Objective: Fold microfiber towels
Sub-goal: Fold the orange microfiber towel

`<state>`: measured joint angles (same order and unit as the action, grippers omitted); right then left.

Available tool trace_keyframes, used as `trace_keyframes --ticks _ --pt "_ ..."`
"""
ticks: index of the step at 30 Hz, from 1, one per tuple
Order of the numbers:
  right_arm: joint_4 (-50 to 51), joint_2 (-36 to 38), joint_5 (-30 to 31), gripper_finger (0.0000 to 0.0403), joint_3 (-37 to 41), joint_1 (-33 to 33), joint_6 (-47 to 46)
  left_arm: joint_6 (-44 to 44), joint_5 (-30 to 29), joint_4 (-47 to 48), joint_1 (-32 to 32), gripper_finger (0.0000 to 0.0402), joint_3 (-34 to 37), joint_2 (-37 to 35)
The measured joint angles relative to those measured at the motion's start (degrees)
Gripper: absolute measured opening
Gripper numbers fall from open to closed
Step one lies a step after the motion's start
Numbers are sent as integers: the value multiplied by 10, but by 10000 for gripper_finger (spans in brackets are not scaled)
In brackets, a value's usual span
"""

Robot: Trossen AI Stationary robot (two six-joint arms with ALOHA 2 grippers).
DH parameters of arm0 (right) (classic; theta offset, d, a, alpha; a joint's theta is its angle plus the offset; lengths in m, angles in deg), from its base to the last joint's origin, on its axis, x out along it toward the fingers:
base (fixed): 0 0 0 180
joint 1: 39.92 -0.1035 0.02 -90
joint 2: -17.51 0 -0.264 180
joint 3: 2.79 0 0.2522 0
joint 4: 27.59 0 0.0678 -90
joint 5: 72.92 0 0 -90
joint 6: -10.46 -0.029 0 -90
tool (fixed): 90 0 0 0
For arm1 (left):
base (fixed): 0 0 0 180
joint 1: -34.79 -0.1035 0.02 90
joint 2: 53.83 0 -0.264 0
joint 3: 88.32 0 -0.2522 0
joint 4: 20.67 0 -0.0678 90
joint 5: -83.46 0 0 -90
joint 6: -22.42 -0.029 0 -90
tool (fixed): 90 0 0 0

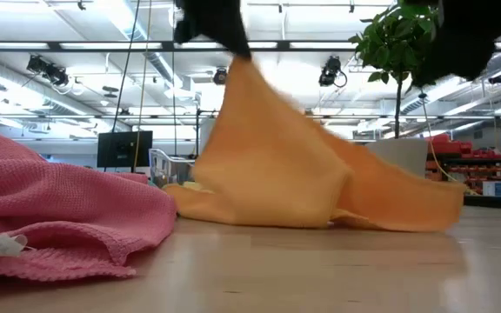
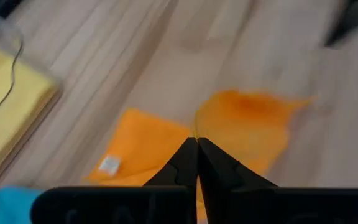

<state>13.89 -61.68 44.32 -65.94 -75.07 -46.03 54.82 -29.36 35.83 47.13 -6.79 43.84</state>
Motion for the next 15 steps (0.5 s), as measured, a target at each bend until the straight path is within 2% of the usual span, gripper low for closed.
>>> trace_keyframes --ticks 3,6,10,15 --pt "-41 -62 -32 58 0 0 -46 -16 25 9 -22 8 0 35" --pt "-51 -104 -38 98 0 -7 -71 -46 54 4 -36 7 0 65" --pt "-22 -117 -44 157 1 -14 -162 -79 102 7 -43 15 0 89" --pt "-53 -107 -53 221 1 -9 -197 -105 112 1 -43 6 -1 95"
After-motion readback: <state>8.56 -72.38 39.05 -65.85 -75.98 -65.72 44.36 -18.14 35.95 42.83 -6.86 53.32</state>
